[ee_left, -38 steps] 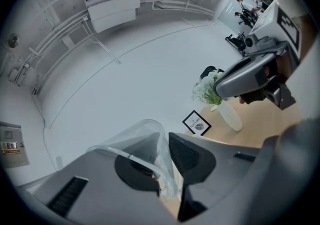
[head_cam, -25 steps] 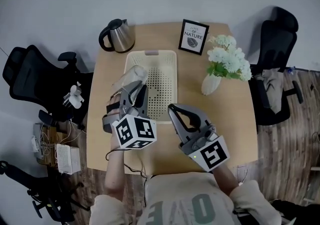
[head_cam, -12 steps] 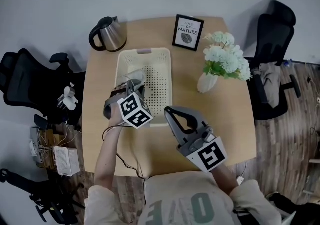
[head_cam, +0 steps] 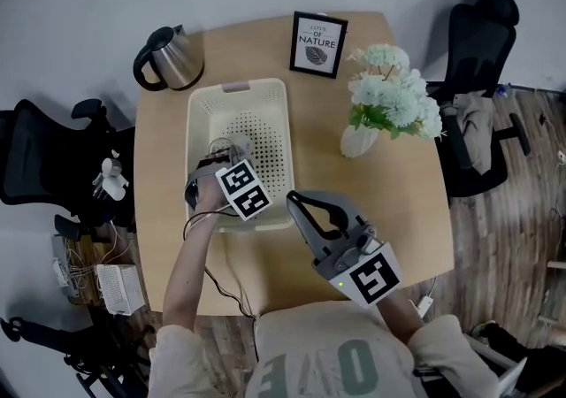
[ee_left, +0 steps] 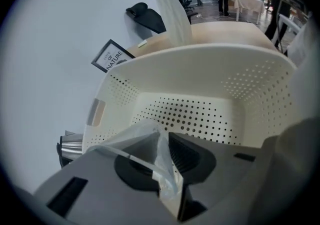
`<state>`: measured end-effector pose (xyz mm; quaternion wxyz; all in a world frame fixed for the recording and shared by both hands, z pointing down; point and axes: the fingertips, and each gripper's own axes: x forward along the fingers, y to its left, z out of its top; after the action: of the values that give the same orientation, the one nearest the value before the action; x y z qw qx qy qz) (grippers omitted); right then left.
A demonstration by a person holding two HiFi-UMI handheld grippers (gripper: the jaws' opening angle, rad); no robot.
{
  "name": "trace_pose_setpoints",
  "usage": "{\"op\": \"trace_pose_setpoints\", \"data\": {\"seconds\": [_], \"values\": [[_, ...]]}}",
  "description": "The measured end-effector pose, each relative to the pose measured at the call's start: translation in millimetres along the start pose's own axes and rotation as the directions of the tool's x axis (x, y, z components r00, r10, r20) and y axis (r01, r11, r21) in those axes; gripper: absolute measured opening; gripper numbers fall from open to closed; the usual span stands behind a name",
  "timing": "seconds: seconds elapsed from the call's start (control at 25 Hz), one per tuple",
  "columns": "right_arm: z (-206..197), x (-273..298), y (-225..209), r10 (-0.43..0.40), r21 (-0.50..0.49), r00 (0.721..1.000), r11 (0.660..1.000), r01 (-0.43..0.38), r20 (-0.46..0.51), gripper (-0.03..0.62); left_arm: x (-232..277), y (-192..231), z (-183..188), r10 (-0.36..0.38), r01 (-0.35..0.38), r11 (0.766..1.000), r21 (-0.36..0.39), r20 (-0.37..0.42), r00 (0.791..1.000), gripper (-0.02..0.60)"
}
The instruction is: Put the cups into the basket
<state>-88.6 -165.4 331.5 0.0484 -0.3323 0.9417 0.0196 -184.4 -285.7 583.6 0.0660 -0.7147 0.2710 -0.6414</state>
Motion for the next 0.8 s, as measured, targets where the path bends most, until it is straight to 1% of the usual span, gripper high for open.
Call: {"op": "trace_pose_setpoints", "data": {"seconds": [0.24,0.44,0.56,0.68,0.8], "values": [[-15,3,-4,0.003,0.008,0.999,1.0,-0.003,-0.034,-0.002,26,-15,-8,-0.071,0.076,0.995,0.071,-0.082,0.994,0.071],[-20,4,-11,-0.006,0.022,0.999,1.0,0.007,-0.039,-0.002,41,-27,-16,-0.117,0.136,0.983,0.122,-0.15,0.982,0.071],[-22,2,-15,-0.014,0.033,0.999,0.999,0.015,-0.043,-0.002,48,-34,-22,-0.117,0.147,0.975,0.164,-0.183,0.976,0.071],[-23,0,-19,-0.029,0.042,0.999,0.999,0.03,-0.042,-0.002,50,-37,-22,-0.098,0.137,0.969,0.205,-0.189,0.977,0.077],[-21,-1,-21,-0.042,0.058,0.999,0.997,0.043,-0.028,-0.002,51,-35,-19,-0.072,0.111,0.971,0.213,-0.182,0.981,0.081]]}}
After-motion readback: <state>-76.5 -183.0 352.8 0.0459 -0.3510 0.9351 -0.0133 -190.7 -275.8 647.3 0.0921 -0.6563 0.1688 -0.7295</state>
